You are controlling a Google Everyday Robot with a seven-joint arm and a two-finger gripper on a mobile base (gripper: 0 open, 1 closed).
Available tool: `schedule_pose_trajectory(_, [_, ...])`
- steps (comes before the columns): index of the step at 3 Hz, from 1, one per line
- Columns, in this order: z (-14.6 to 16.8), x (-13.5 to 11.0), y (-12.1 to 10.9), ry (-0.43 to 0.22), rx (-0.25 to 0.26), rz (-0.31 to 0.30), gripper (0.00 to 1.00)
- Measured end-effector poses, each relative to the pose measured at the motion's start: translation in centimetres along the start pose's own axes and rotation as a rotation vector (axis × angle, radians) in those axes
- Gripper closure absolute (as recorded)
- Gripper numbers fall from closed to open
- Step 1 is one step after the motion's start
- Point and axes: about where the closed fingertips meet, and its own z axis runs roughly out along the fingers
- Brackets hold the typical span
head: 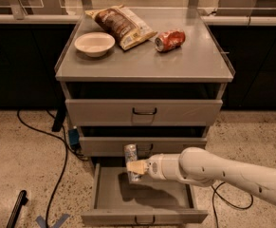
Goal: Pick redbull can from bottom drawer and place on counter
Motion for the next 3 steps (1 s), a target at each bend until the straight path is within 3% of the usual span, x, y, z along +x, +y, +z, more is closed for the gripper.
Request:
schedule_pose_trajectory(1, [-0.3, -0.8, 1.0, -0.006, -0.01, -0.028, 1.0])
schedule_pose_trajectory(2, [-2.9, -4.3, 4.6, -0.067, -0.008, -0.135, 1.0])
schedule_pose_trajectory(3, [-6.3, -9.1, 9.8, -0.151, 0.005, -0.265, 1.0])
